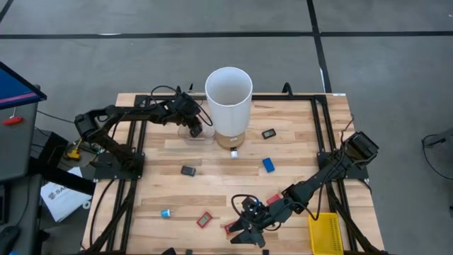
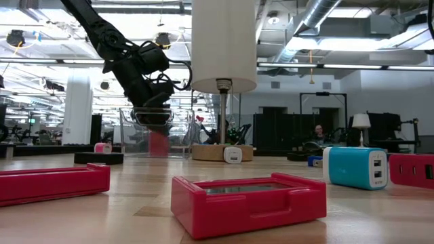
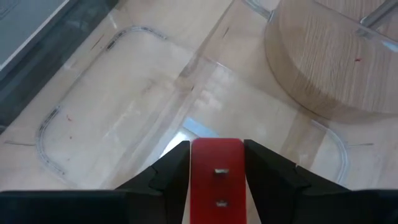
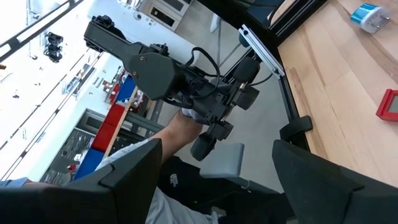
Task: Pick & Place Office items
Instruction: Put the top red charger adapter into the transparent bin, then put the pink charger adapter into the transparent bin
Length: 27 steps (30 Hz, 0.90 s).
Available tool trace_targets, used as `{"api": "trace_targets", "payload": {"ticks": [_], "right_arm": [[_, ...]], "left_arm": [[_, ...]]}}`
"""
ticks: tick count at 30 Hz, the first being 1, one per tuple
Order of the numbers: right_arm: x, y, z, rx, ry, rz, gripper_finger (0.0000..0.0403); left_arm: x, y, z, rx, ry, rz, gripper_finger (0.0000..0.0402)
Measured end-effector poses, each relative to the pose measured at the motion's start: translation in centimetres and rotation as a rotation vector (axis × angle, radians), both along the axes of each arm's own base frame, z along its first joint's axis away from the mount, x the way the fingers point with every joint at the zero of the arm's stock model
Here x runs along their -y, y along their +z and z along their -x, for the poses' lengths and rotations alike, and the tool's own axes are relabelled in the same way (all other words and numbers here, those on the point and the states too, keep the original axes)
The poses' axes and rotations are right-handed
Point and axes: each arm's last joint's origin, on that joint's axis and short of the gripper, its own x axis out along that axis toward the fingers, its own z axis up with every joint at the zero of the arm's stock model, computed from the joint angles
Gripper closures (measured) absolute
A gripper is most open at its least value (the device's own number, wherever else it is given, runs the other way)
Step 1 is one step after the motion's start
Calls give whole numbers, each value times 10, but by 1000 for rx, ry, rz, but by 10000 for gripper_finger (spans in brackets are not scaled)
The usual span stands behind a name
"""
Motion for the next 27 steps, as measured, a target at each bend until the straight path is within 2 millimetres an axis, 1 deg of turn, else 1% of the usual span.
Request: {"api": "trace_targets", "payload": {"ticks": [9,12,15,18,22,27], "right_arm": [[0,0,0,-1,0,1,106],[0,0,0,-1,0,1,106],[0,0,0,1,1,6,106],[0,0,0,2,1,8,106],[0,0,0,4,1,12,106],[0,0,0,6,1,16,106]], "left_arm": [[-3,6,-4,52,-19,-57,258],[-3,12,-4,84,-22,-84,258],[-2,22,0,98,-34,-111,259],[3,35,7,100,-50,-137,259],[13,54,24,72,-34,-151,259],[24,65,49,-37,33,-136,259]]}}
